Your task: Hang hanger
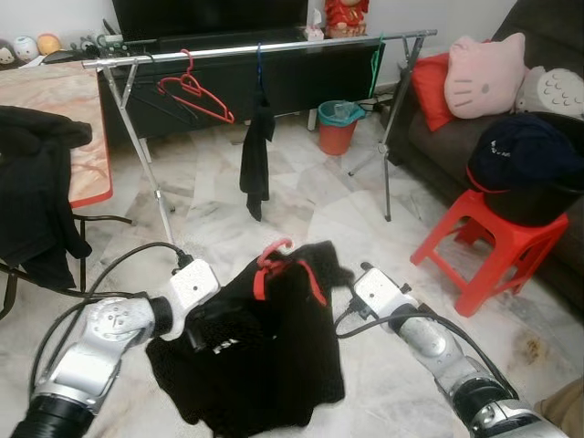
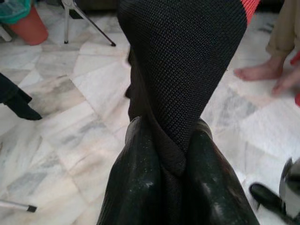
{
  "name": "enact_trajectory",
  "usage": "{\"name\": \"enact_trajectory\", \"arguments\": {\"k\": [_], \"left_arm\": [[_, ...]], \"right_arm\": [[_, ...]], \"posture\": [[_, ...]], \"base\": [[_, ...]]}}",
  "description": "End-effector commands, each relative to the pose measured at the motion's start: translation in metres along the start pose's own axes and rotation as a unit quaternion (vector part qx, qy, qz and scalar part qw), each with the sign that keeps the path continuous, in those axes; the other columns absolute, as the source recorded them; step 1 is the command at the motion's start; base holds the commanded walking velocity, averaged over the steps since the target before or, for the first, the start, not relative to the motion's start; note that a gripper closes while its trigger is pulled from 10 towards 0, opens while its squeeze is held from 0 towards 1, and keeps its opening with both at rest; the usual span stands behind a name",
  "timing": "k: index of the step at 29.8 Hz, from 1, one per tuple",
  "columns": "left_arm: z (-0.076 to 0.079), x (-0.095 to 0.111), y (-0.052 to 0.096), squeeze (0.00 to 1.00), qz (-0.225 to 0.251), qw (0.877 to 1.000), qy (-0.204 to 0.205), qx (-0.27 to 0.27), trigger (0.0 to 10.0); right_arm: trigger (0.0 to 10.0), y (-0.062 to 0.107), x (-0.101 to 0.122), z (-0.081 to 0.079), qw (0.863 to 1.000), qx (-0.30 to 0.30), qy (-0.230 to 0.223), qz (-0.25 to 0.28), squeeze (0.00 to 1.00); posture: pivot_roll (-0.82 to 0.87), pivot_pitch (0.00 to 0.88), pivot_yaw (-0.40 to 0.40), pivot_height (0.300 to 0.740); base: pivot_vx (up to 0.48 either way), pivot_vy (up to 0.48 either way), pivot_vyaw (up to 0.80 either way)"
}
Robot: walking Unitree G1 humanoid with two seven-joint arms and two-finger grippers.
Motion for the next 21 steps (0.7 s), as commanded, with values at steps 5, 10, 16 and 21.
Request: {"name": "enact_trajectory", "arguments": {"k": [5, 10, 16, 21], "left_arm": [[-0.016, 0.022, -0.004, 0.0, 0.035, 0.997, 0.015, 0.063, 10.0], [-0.02, 0.03, -0.005, 0.0, 0.045, 0.995, 0.026, 0.088, 10.0], [-0.02, 0.042, -0.009, 0.0, 0.062, 0.993, 0.028, 0.099, 10.0], [-0.022, 0.052, -0.011, 0.0, 0.074, 0.991, 0.028, 0.106, 10.0]], "right_arm": [[10.0, 0.001, 0.001, -0.006, 0.999, -0.003, -0.047, 0.015, 0.0], [10.0, 0.002, -0.005, -0.019, 0.987, 0.016, -0.158, 0.004, 0.0], [10.0, 0.007, -0.014, -0.026, 0.98, 0.025, -0.196, -0.004, 1.0], [10.0, 0.005, -0.012, -0.025, 0.983, 0.026, -0.182, -0.004, 1.0]], "posture": [[0.08, 0.0, -0.036, 0.74], [0.08, 0.0, -0.039, 0.74], [0.08, 0.0, -0.038, 0.74], [0.08, 0.0, -0.039, 0.74]], "base": [[0.0, 0.0, 0.0], [0.0, 0.0, 0.0], [0.0, 0.0, 0.0], [0.0, 0.0, 0.0]]}}
Point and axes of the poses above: a point about 5 cm out from each wrist's last joint towards the gripper, its own y axis pointing back from the gripper into the wrist, its own x axis along the axis of the wrist's last joint, z = x × y, the point moved 2 cm from there along -y, pointing out of the wrist towards the gripper, and after that the axes turned 11 degrees about -y, right-handed, at the moved point
